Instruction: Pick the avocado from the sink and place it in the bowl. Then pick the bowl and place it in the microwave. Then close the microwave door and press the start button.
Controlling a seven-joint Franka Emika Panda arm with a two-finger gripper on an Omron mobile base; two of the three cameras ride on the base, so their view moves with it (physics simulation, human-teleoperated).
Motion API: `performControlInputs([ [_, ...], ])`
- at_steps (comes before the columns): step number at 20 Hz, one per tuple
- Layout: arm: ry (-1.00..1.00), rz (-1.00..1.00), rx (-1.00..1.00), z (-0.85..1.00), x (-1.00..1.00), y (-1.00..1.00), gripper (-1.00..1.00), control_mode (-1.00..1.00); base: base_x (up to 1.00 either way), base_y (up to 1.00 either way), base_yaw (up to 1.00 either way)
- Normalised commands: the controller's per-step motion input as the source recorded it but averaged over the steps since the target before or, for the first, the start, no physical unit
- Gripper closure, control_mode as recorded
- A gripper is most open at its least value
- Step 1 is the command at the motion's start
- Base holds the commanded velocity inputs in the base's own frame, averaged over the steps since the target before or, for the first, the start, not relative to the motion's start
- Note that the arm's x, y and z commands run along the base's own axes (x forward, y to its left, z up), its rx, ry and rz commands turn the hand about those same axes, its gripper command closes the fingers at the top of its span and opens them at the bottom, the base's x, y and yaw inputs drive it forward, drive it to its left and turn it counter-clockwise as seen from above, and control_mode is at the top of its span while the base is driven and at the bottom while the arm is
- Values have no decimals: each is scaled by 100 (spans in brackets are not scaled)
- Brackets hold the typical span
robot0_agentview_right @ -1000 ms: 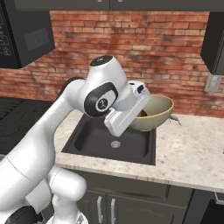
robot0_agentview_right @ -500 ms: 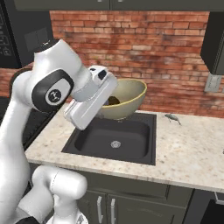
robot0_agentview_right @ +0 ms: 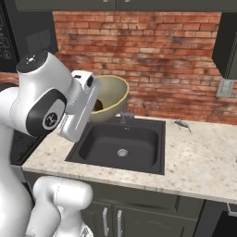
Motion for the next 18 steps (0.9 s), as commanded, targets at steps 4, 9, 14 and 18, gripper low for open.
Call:
performControlInputs([
  [4, 1, 5, 1, 0, 0, 15, 100, -100, 0, 0, 0],
  [9, 5, 0, 0, 0, -5, 5, 100, -100, 0, 0, 0],
  [14, 1, 0, 0, 0, -21, 22, 100, -100, 0, 0, 0],
  [18, 0, 0, 0, 0, 0, 0, 100, 100, -27, 28, 2],
])
